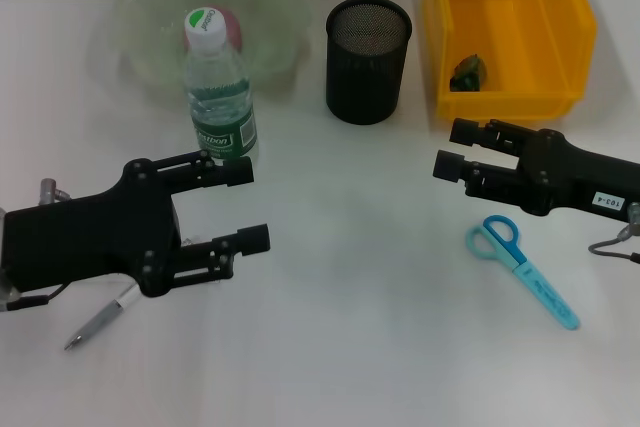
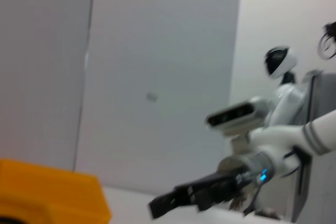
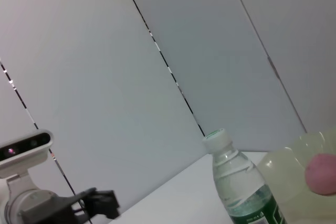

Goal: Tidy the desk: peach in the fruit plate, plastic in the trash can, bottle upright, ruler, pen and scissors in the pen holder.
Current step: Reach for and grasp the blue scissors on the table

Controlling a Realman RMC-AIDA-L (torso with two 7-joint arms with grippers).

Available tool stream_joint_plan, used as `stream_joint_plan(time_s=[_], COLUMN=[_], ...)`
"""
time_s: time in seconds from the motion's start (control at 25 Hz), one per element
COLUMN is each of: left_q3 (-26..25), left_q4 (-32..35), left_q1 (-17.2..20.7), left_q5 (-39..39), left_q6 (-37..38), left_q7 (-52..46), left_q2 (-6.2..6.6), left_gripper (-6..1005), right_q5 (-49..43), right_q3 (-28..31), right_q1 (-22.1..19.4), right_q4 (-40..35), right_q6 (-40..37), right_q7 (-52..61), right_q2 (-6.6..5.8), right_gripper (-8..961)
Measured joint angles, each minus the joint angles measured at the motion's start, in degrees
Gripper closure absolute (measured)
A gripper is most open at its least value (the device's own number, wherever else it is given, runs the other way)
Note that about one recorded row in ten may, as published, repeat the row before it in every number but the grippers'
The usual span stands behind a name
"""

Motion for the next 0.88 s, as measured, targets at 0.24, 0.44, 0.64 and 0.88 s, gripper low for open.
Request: stream_joint_plan(time_s=[0.24,0.44,0.64,0.88], left_q3=[0.0,-0.2,-0.4,-0.7], left_q4=[-1.4,-3.9,-4.3,-4.4], left_q1=[-2.1,-4.4,-4.4,-3.9], left_q5=[1.4,1.5,1.1,0.9], left_q6=[-4.8,-7.5,-8.6,-8.7], left_q7=[0.0,-0.5,-0.5,-0.7], left_q2=[-0.23,-0.15,-0.29,-0.3], left_gripper=[314,315,315,316], right_q5=[0.0,-0.2,-0.1,-0.3], right_q3=[-0.2,-0.4,0.5,1.0], right_q1=[-0.4,-0.5,-1.1,-0.8], right_q4=[0.1,0.2,-0.9,-4.8], right_q6=[-0.2,-1.3,-1.6,-1.6], right_q7=[-0.2,-0.3,-0.3,3.1], right_q2=[0.09,0.11,-0.55,-0.82], right_gripper=[202,202,202,203])
